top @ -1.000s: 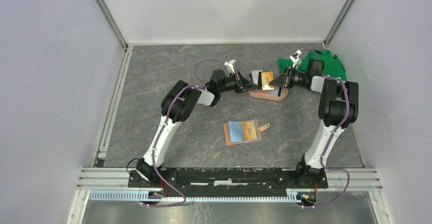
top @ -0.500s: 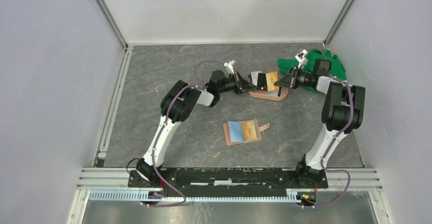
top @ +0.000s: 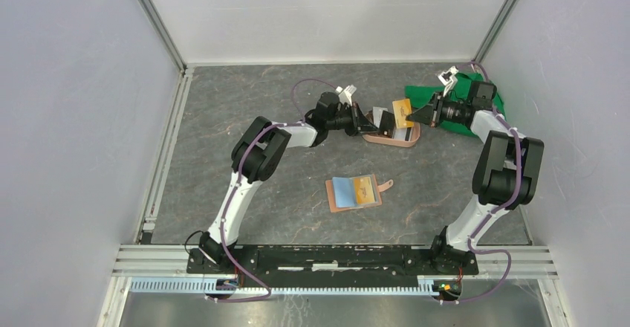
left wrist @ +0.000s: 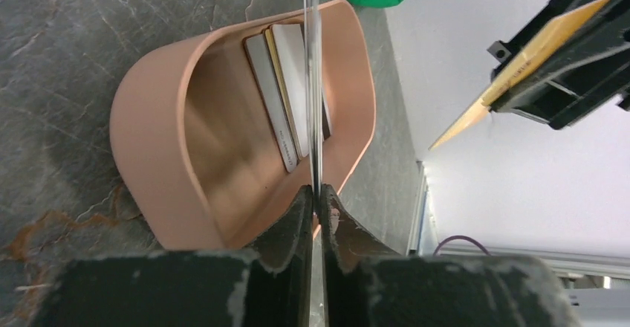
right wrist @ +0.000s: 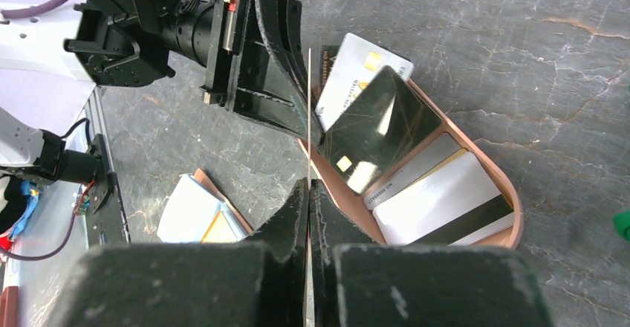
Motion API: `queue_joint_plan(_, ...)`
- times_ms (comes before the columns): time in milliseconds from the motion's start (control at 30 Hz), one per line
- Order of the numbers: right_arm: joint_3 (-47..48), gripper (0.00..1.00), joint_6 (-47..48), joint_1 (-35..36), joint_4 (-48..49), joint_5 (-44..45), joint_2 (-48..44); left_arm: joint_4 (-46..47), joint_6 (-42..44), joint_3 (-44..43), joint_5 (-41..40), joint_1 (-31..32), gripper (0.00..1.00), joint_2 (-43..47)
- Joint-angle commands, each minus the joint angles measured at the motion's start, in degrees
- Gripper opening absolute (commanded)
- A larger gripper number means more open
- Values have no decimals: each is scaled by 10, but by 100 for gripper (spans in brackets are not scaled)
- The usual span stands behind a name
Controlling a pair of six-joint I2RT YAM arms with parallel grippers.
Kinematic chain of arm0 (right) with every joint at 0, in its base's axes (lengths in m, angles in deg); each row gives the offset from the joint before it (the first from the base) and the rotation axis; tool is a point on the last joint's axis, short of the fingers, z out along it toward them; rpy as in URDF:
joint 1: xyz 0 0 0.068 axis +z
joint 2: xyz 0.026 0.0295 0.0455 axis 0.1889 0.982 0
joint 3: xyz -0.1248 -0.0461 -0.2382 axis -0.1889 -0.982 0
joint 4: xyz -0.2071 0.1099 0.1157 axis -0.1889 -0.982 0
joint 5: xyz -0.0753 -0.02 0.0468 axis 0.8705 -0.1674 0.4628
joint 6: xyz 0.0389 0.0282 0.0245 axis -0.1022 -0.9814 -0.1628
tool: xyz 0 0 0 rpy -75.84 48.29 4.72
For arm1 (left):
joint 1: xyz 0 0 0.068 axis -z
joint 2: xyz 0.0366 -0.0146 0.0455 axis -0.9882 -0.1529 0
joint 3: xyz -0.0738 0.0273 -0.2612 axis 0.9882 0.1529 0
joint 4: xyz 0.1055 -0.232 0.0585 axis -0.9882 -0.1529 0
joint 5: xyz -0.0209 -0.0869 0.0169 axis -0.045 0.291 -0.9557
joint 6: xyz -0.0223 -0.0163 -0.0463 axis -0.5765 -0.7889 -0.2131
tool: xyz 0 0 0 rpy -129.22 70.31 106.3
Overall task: Put the credit cards into the card holder
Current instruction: Place the credit card in the storage box, then insert the credit card into the card holder.
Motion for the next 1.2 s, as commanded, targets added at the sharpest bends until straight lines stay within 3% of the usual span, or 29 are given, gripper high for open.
queue_joint_plan(0,-7,0,31,-4,-12,-28,-22,-176,110,-45,-40,13,21,24)
queue_joint_plan(167,6,0,59,-4,-40,-32,-27,-309,171,-117,-63,22,45,18)
queue_joint_plan(333,14,0,86,-3,-63,-25,-35,-375,205,-130,-100,27,56,39)
queue_joint_plan(533,13,0,113,-3,-80,-12,-65,-361,229,-99,-143,26,66,109)
queue_joint_plan(833,-1,0,192,-3,-136,-3,-125,-303,259,-49,-163,25,72,209)
queue_joint_plan(1167,-27,0,302,-3,-230,-4,-184,-193,299,170,-198,25,78,395)
